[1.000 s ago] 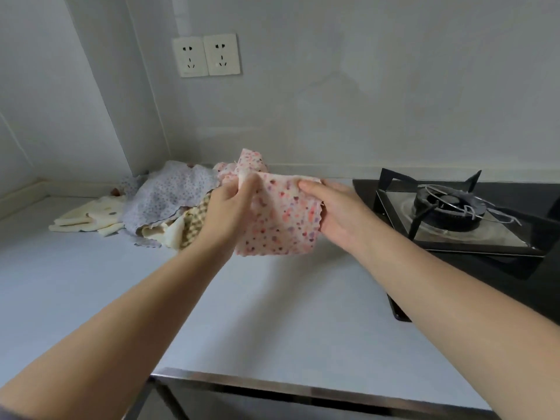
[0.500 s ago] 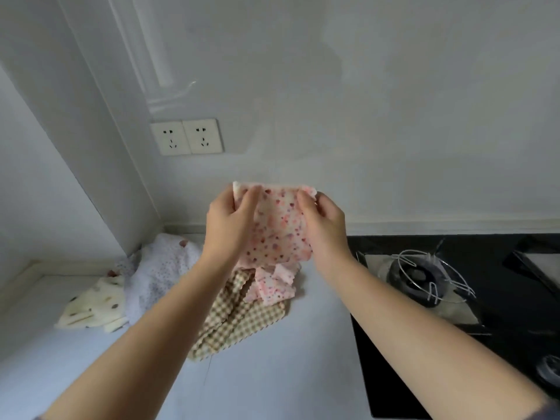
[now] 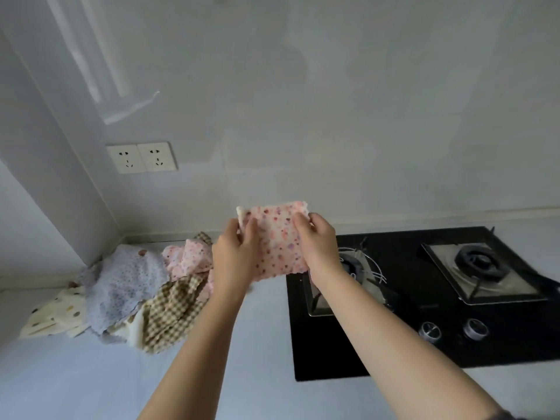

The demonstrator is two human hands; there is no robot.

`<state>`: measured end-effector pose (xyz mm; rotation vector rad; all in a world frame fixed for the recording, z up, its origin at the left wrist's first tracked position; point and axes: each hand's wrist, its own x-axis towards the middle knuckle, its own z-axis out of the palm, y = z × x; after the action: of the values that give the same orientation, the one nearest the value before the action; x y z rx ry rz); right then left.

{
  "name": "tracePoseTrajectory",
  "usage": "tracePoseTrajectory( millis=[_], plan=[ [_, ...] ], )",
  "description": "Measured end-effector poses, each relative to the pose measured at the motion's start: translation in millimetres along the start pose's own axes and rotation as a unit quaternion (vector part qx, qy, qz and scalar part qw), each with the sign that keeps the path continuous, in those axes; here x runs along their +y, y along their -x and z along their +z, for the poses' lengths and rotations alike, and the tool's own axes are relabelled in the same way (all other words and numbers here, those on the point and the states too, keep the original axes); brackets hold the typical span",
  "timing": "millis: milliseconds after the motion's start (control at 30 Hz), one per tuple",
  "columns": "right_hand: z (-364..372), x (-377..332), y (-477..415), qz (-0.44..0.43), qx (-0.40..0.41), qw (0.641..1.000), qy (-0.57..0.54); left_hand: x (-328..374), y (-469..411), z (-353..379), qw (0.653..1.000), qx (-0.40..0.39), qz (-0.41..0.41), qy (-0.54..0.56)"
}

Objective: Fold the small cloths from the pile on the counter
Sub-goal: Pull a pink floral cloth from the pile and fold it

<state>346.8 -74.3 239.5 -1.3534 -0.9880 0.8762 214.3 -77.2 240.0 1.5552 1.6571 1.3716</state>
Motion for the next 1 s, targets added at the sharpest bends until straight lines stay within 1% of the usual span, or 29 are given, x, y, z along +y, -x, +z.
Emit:
tracePoseTrajectory(
  millis=[67, 167, 267, 333, 400, 500, 567, 633, 700, 767, 833, 1000],
  plan=[
    [-37.8, 4.1, 1.4, -0.073, 0.022, 0.995, 0.058, 11.9, 33.7, 32.7, 0.999, -0.013, -0.024, 0.017],
    [-105.5, 14.0, 0.3, -0.134, 0.046, 0.978, 0.151, 36.0, 74.3, 84.9, 0.999, 0.007, -0.039, 0.036],
    [-177.5, 24.6, -3.7, -0.15, 0.052, 0.959, 0.235, 61.8, 103.8, 134.9, 0.999, 0.017, -0.025, 0.039],
    [-220.9, 28.1, -9.8, -0.162, 0.068, 0.945, 0.274, 81.5, 119.2, 166.2, 1.0, -0.003, -0.013, 0.023],
    [-259.0, 31.2, -20.0, -0.158, 0.088, 0.941, 0.287, 99.7, 127.9, 197.9, 0.998, -0.028, -0.019, 0.043],
    [-311.1, 39.2, -42.0, -0.125, 0.086, 0.95, 0.274, 115.9, 128.0, 248.6, 0.989, -0.08, -0.063, 0.107],
    [-343.5, 42.7, -61.8, -0.078, 0.071, 0.964, 0.246, 122.2, 123.1, 286.4, 0.986, -0.104, -0.069, 0.112],
    [-377.4, 51.4, -88.2, 0.003, 0.052, 0.976, 0.212, 128.8, 119.0, 326.0, 0.986, -0.109, -0.069, 0.107],
    [-414.7, 60.1, -117.5, 0.119, 0.019, 0.982, 0.143, 135.5, 116.4, 368.9, 0.982, -0.118, -0.087, 0.117],
    [-454.7, 68.1, -140.9, 0.212, -0.012, 0.975, 0.065, 143.2, 113.4, 409.6, 0.975, -0.141, -0.119, 0.126],
    [-495.3, 76.6, -156.9, 0.235, -0.012, 0.972, 0.03, 155.3, 112.7, 448.8, 0.961, -0.187, -0.141, 0.147],
    [-587.8, 103.2, -186.9, 0.22, 0.088, 0.967, 0.091, 184.3, 126.8, 547.8, 0.922, -0.348, -0.128, 0.109]
  ],
)
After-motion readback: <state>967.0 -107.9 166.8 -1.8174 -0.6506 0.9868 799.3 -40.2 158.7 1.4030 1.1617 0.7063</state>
